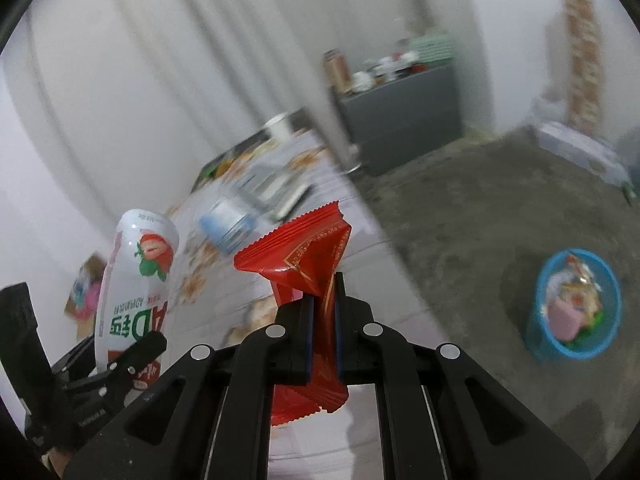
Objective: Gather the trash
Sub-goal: 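Lift the bottle with the left gripper while the right gripper lifts the red packet, then carry the bottle and red packet over the wastebasket and open both grippers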
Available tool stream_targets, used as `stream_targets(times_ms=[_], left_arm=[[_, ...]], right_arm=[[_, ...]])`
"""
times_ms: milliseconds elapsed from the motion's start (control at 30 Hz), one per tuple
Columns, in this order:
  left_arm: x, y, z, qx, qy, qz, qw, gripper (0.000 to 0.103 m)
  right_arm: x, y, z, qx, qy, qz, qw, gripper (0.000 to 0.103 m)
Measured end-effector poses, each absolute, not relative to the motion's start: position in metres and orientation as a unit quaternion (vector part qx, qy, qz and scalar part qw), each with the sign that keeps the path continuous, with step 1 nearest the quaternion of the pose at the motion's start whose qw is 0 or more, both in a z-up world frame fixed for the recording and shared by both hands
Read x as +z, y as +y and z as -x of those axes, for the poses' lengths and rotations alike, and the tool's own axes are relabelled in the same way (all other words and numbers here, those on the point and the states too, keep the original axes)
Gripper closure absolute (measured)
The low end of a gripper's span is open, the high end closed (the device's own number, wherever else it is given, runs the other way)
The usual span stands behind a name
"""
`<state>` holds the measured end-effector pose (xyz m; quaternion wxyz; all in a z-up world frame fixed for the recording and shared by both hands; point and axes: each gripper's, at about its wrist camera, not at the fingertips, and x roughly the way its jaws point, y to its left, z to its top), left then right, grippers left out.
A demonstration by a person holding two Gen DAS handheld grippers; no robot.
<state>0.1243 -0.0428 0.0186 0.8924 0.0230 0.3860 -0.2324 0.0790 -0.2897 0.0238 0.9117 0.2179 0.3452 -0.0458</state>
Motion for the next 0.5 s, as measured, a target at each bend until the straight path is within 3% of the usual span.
stream_targets(times_ms=[267,500], left_arm=[[0.026,-0.178,-0.155,-0.377,0.428,-0.043,0.820,0.038],[-0.026,-0.318,-0.174,-0.430,0.524,-0.072,0.731,0.038]], right_arm=[[0.007,-0.430,-0.007,-0.215,0.293,-0.306,0.880,0.096],[-0.057,-0.519,0.033,-0.288,0.293,-0.405,0.817,0.096]])
